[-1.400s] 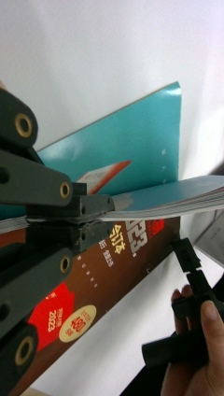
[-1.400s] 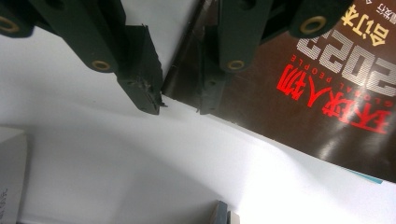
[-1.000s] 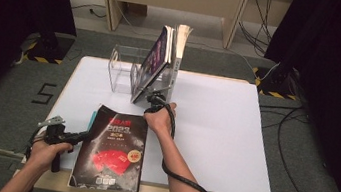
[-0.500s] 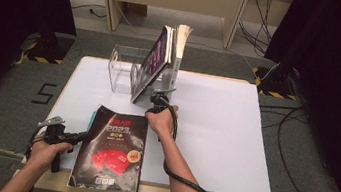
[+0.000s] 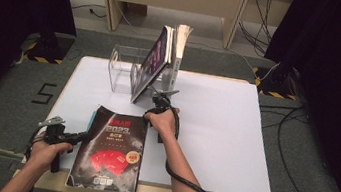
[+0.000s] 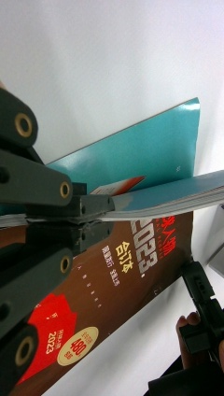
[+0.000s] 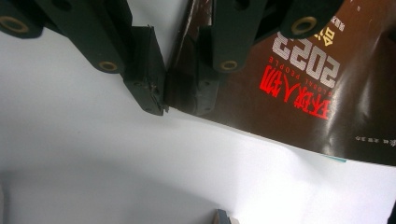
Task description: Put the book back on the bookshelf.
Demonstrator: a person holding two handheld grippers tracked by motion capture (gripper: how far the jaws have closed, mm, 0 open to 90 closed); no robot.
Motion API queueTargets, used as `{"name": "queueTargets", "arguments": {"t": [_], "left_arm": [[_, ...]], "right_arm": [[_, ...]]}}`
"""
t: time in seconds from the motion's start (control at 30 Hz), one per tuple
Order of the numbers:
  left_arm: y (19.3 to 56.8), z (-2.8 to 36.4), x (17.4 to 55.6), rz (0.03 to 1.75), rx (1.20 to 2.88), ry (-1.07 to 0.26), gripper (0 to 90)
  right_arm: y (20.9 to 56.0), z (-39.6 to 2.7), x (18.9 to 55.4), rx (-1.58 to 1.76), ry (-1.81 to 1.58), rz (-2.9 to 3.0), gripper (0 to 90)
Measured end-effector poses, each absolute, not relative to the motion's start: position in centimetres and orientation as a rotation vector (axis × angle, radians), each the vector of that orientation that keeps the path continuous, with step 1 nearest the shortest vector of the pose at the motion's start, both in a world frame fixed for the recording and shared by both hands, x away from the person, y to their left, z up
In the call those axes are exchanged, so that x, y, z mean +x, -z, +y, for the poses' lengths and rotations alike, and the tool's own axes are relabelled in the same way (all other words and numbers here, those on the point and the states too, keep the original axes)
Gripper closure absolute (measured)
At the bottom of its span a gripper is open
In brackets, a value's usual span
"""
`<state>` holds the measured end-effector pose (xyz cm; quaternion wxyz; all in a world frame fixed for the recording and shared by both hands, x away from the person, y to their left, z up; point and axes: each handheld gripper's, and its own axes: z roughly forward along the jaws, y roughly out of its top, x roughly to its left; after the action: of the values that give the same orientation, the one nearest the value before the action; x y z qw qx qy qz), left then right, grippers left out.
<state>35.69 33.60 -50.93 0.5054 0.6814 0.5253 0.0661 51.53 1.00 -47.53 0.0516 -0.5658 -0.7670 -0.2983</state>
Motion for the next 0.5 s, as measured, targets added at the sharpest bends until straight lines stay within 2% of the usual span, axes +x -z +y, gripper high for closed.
{"name": "queueTargets", "arguments": {"t": [0.5], "left_arm": [[50.84,33.51,35.73,1.265,1.658,-0.164,87.3]], "right_arm": [[47.44,1.44,51.19,-1.746,0.892,-2.363,76.7]]}}
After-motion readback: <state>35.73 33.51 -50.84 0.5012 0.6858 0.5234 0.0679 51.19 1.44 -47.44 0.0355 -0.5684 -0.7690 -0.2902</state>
